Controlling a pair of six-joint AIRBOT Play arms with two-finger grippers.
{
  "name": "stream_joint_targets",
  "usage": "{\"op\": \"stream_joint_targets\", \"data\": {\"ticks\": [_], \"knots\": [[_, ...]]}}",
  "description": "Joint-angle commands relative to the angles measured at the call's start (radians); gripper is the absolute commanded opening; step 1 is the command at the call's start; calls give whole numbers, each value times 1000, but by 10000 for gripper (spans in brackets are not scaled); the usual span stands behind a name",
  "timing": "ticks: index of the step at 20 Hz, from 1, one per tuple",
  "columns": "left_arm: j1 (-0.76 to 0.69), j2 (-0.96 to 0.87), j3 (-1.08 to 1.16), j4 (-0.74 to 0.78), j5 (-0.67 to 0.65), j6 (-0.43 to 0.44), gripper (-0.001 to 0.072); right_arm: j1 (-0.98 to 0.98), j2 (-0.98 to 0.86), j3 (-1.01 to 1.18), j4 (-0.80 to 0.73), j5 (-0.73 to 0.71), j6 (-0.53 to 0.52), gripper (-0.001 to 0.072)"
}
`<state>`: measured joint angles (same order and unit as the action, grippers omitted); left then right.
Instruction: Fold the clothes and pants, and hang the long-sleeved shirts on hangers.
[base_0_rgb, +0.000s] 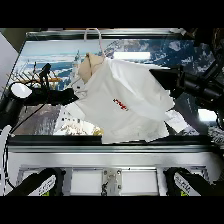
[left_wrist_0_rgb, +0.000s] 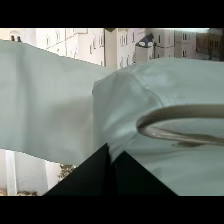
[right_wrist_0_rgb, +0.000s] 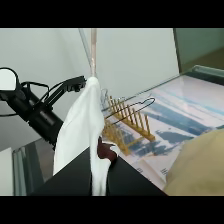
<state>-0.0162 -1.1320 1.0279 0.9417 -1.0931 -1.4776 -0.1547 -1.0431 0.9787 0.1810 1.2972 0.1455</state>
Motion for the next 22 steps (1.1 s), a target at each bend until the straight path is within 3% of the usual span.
{"op": "stream_joint_targets", "data": {"ticks": [1, 12, 16, 22], "knots": [[-49, 0, 0, 1, 6, 16, 20, 0, 1, 1, 45, -8, -18, 16], [-63, 0, 0, -26, 29, 16, 20, 0, 1, 1, 49, -15, -50, 16], [5, 1, 0, -27, 18, 16, 20, -4, 1, 1, -58, 28, -49, 16], [90, 0, 0, -25, -11, 16, 20, -4, 2, 1, -61, 81, -71, 16]]}}
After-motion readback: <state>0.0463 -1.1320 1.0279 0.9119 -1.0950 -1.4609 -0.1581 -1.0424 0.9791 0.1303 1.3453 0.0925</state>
